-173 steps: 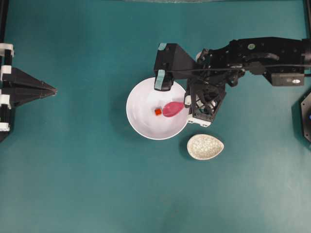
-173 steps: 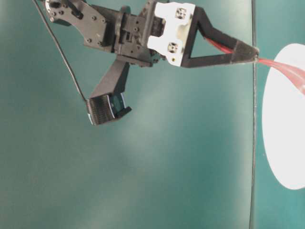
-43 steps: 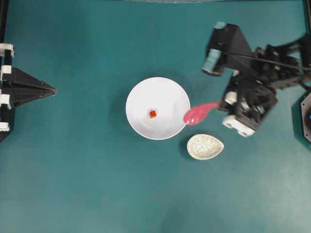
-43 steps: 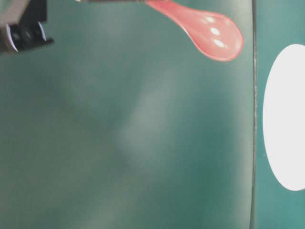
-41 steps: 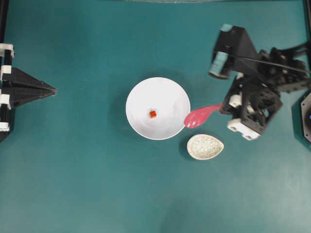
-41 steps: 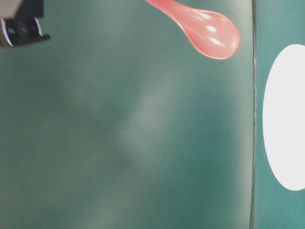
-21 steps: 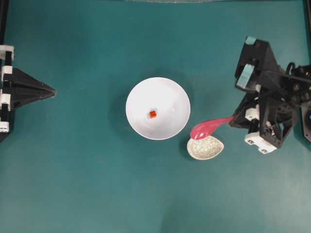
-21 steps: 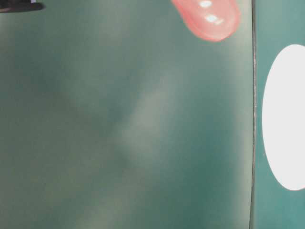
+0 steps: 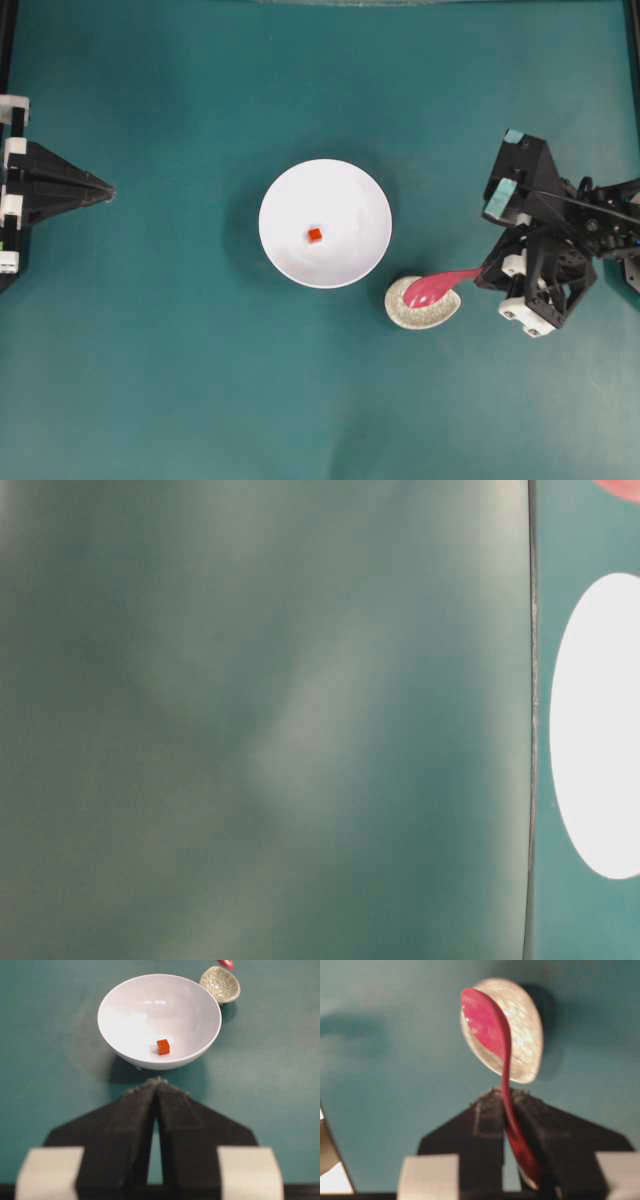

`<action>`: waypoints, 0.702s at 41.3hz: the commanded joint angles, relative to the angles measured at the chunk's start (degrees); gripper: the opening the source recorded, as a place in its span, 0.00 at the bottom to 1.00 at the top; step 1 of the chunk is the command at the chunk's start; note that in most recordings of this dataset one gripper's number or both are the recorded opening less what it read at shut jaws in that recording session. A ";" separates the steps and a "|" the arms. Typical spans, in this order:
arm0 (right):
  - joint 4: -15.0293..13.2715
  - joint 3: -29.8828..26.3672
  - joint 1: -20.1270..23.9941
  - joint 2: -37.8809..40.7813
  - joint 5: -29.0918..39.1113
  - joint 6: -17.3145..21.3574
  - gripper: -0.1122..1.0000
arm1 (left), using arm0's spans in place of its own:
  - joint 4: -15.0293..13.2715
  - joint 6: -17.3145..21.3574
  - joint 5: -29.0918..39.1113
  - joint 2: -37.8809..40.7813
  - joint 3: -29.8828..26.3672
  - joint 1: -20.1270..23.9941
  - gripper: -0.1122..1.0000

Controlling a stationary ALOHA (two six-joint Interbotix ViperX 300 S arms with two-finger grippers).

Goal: Grip the spoon and scoop the red block from the bowl with right arm.
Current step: 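Carry the empty spoon back and lower it onto the spoon rest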

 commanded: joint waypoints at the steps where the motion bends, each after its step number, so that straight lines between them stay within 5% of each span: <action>1: 0.00 0.18 0.26 0.62 -1.49 0.09 0.14 | 0.00 0.00 -0.26 0.35 -1.32 0.18 0.10; 23: -0.09 0.79 0.79 4.04 -3.60 -0.09 0.15 | 0.00 0.00 -0.09 0.18 -1.32 0.18 0.10; 29: -0.18 0.79 0.79 4.04 -3.43 -0.35 0.25 | 0.00 0.00 -0.18 0.18 -1.32 0.18 0.10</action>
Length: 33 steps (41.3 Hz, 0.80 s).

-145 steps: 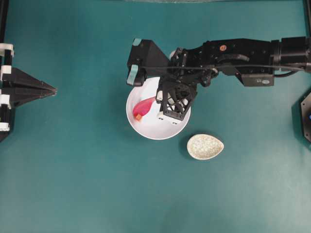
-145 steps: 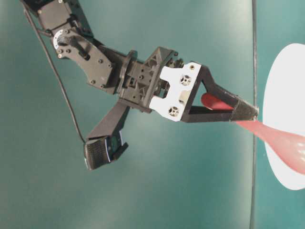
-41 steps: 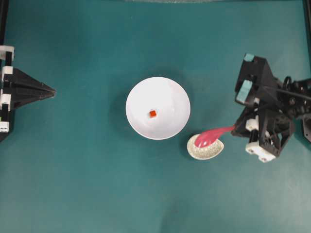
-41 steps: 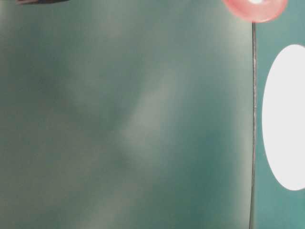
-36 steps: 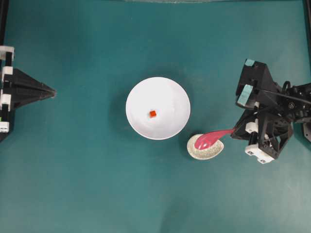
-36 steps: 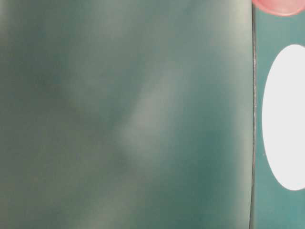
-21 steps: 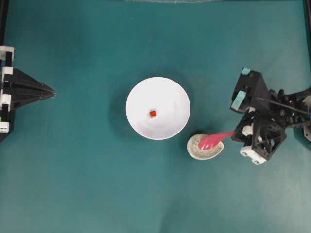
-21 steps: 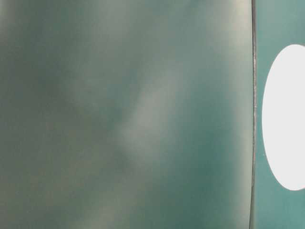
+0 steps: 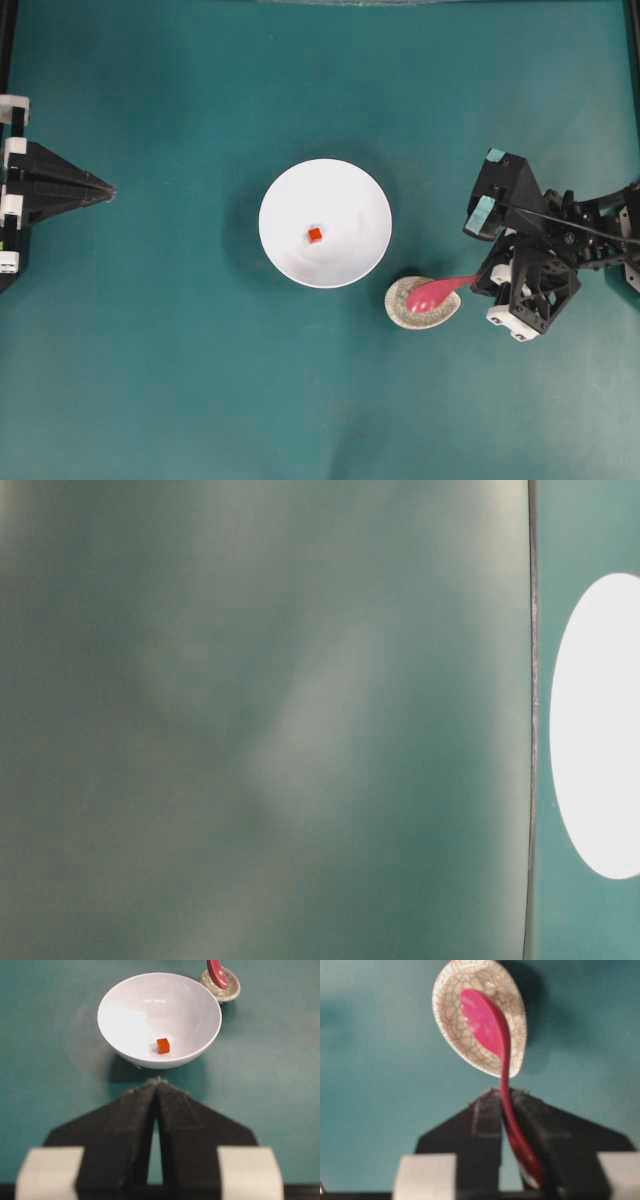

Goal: Grip the spoon and scoop the red block from the bowl with right arm.
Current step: 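Carry the empty spoon back and lower it onto the spoon rest, then open the right gripper and withdraw it from the spoon handle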

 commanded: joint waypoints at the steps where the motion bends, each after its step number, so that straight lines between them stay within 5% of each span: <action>1: -0.09 -0.62 0.26 -0.35 -0.09 -0.18 0.30 | 0.00 0.00 -0.18 0.35 -1.32 0.09 0.10; 8: -0.53 -0.62 0.26 -0.35 0.26 -0.26 0.54 | 0.00 0.00 -0.18 0.18 -1.41 0.09 0.10; 16: -3.43 -0.53 0.26 -0.44 0.44 -0.53 0.58 | 0.00 0.00 -0.18 0.35 -1.32 0.09 0.10; 28: -16.17 1.58 3.78 -1.85 -4.31 -0.44 0.59 | 0.00 -0.09 0.53 0.35 -1.41 0.09 0.10; 33: -18.54 4.13 5.36 -2.29 -10.20 -0.44 0.60 | 0.00 -0.09 1.05 0.18 -1.32 0.09 0.10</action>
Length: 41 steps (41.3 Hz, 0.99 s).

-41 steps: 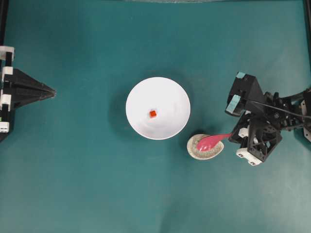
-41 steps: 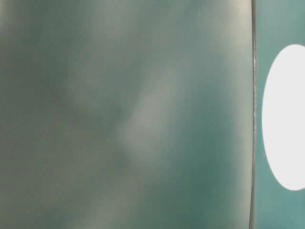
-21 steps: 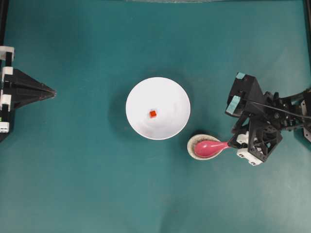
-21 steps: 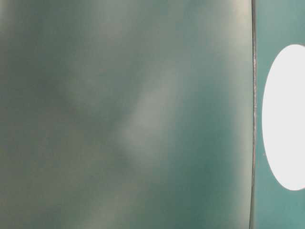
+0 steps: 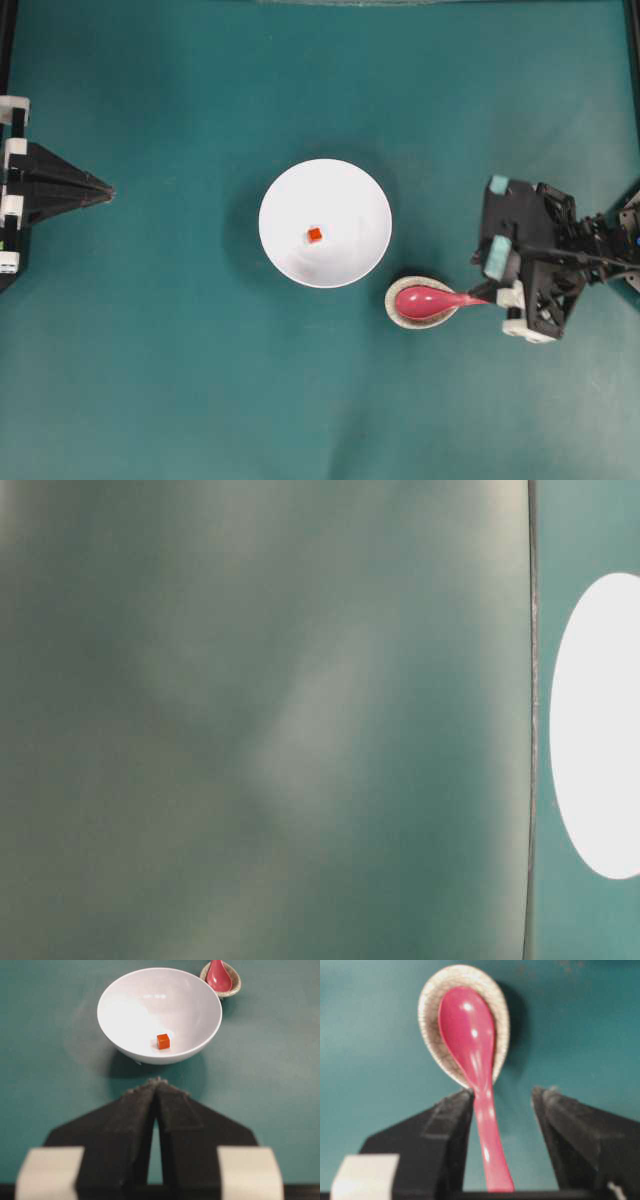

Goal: Grip the spoon and scoop the red block from the bowl with right arm.
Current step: 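Open the right gripper and withdraw it from the spoon handle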

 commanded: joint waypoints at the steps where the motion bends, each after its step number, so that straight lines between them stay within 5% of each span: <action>1: -1.67 1.41 1.23 -1.05 -5.62 0.00 0.60 | 0.00 -0.09 0.26 0.18 -1.23 0.09 0.10; 20: -3.69 15.38 1.76 -1.05 -33.31 0.00 0.60 | 0.00 0.00 0.44 0.18 -1.23 0.09 0.10; 41: -1.85 19.42 -4.92 -0.97 -46.14 -6.24 0.60 | 0.00 -0.18 0.09 0.35 -1.23 0.09 0.10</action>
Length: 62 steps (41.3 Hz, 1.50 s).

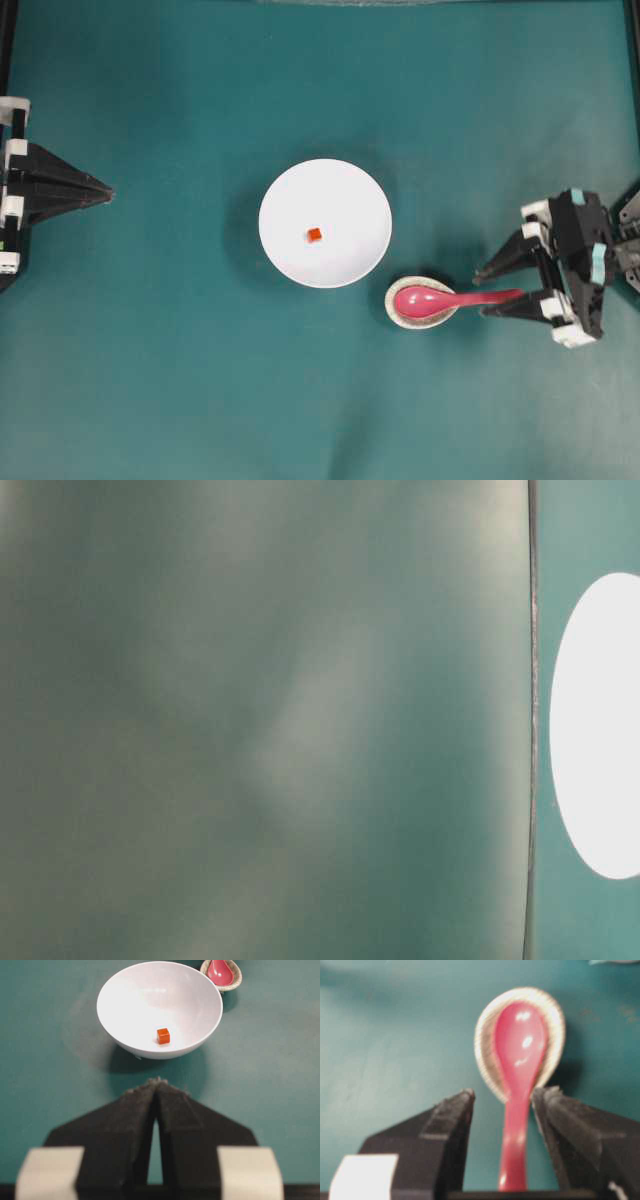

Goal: Grip the spoon and scoop the red block from the bowl with right arm.

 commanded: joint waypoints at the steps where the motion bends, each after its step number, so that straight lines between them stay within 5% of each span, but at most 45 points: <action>1: 1.05 -0.35 -1.23 -0.35 -2.37 -0.97 0.60 | 0.00 -0.18 -0.53 0.35 -1.23 0.18 0.10; 19: 17.67 5.27 -0.97 3.52 -23.91 -7.56 0.60 | -0.09 -0.26 -0.35 0.18 -1.32 0.18 0.10; 31: 25.22 4.48 4.04 9.40 -25.84 -17.31 0.60 | 0.00 -0.26 0.00 0.18 -1.23 0.18 0.10; 40: 31.11 3.78 9.84 15.29 -28.83 -20.30 0.60 | -0.09 -0.26 0.88 0.18 -1.23 0.18 0.10; 62: 33.66 3.43 14.15 20.04 -32.87 -23.03 0.60 | -0.09 -0.18 1.05 0.18 -1.23 0.18 0.10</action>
